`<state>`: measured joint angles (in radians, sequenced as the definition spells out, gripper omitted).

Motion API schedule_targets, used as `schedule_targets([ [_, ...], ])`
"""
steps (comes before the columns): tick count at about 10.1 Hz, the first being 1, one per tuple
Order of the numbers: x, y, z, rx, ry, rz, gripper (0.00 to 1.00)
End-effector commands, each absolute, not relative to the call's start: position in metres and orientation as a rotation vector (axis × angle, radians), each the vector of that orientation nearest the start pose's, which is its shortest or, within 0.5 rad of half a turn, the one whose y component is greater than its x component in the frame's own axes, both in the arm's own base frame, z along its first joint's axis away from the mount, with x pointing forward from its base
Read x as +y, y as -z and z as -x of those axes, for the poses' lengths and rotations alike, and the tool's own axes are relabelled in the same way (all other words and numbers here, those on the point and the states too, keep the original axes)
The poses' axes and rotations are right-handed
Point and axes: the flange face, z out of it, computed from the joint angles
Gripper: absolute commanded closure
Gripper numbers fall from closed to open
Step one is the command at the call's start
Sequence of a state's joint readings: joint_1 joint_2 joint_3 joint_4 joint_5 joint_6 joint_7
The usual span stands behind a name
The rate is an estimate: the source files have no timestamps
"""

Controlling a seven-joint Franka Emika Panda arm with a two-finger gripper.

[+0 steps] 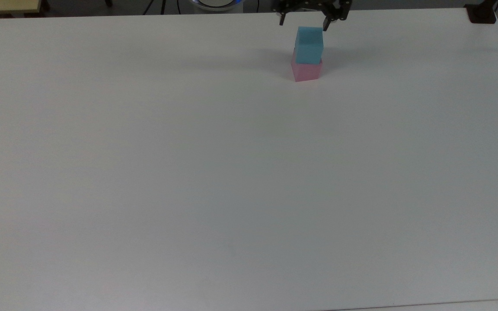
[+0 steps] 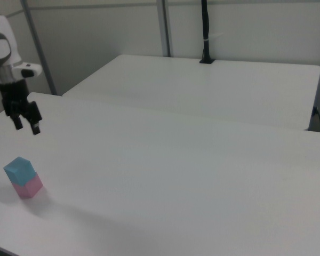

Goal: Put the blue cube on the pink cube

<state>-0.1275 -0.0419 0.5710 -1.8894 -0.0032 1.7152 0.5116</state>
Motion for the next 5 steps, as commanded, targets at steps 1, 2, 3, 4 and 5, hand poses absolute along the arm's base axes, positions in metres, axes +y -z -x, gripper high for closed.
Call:
schedule_targets([
  [1,0.125,-0.591,-0.527,0.209,-0.044,3.168,0.00],
  [2,0.074,-0.619,-0.539,0.251,0.041,3.146,0.00],
  [3,0.035,-0.629,-0.543,0.265,0.072,3.142,0.00],
  [4,0.004,-0.632,-0.546,0.232,0.098,3.163,0.00],
  [5,-0.017,-0.633,-0.548,0.216,0.133,3.182,0.00],
])
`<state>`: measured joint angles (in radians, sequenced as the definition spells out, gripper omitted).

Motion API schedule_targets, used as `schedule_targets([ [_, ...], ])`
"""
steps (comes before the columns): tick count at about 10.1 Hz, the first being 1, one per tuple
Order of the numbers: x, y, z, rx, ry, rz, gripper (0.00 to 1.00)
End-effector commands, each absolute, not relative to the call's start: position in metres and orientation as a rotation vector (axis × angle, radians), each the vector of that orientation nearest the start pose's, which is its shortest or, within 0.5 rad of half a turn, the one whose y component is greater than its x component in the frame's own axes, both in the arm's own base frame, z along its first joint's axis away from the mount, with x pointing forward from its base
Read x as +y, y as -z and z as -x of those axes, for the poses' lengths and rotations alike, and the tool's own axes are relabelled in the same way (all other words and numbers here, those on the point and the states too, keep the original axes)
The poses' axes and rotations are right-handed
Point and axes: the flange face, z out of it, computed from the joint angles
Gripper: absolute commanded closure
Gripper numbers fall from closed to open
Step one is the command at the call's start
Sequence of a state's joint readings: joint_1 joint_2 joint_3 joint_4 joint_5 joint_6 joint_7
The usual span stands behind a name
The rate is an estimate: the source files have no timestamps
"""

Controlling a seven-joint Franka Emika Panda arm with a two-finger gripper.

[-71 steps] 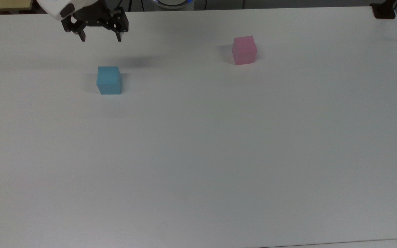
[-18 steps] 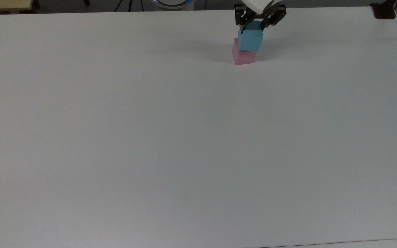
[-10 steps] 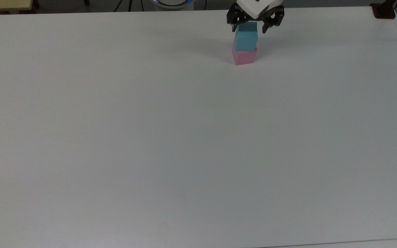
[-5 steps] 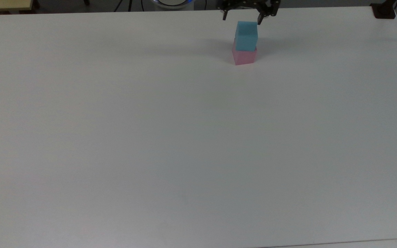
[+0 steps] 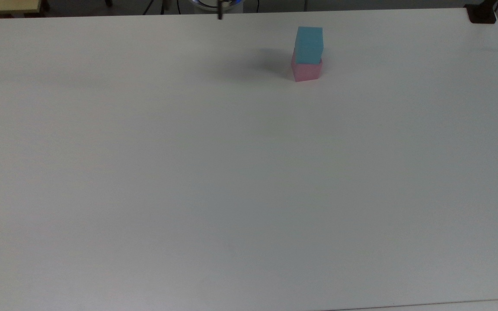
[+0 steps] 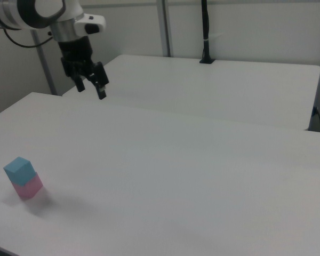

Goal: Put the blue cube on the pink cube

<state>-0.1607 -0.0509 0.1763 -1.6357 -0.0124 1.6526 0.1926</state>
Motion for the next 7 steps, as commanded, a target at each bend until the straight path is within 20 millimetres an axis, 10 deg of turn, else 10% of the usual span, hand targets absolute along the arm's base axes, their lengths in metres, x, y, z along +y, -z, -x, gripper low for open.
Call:
schedule_targets([
  [1,-0.039,-0.634,-0.547,0.187,0.132,3.194,0.00],
  [7,-0.061,-0.639,-0.541,0.132,0.110,3.195,0.00],
])
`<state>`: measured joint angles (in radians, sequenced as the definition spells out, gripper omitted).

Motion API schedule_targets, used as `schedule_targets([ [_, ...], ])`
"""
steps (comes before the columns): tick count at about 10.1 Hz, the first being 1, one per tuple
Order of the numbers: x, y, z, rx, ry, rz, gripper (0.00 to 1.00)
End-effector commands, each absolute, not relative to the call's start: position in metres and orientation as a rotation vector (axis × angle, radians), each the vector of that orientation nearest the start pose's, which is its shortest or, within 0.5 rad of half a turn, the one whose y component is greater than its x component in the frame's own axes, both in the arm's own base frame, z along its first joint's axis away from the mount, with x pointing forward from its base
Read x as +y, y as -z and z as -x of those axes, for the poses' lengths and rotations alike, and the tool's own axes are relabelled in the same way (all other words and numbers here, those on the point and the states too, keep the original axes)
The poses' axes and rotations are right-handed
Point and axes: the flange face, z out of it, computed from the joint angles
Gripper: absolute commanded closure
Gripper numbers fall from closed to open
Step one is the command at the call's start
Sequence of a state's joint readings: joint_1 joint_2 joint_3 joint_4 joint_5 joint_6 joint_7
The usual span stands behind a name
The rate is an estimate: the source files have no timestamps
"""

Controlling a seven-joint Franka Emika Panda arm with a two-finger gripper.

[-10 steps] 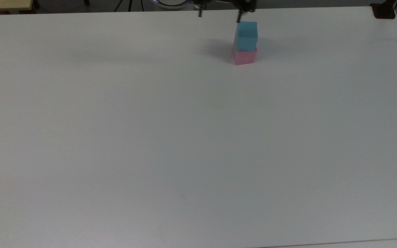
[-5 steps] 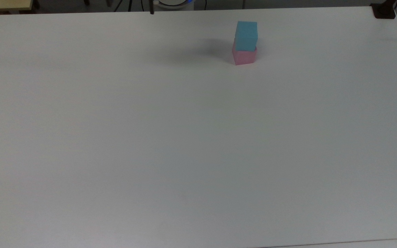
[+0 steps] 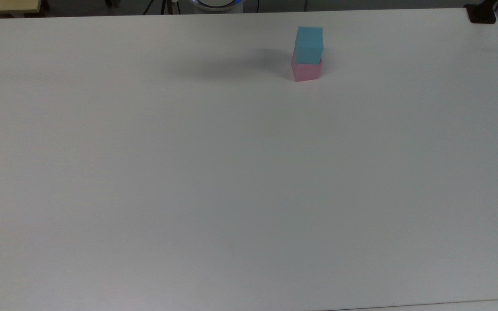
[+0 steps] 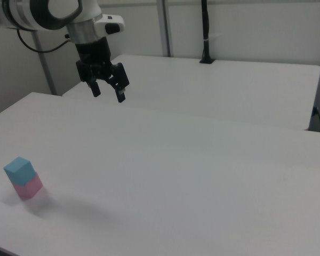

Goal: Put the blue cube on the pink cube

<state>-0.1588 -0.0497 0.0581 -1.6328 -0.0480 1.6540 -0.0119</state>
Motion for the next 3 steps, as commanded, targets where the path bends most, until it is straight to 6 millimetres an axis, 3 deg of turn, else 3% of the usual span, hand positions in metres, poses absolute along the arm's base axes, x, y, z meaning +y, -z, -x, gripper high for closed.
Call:
schedule_targets([
  [1,-0.0624,-0.6489,-0.5342,0.147,0.049,3.191,0.00],
  [3,-0.0636,-0.6494,-0.5323,0.151,0.017,3.192,0.00],
])
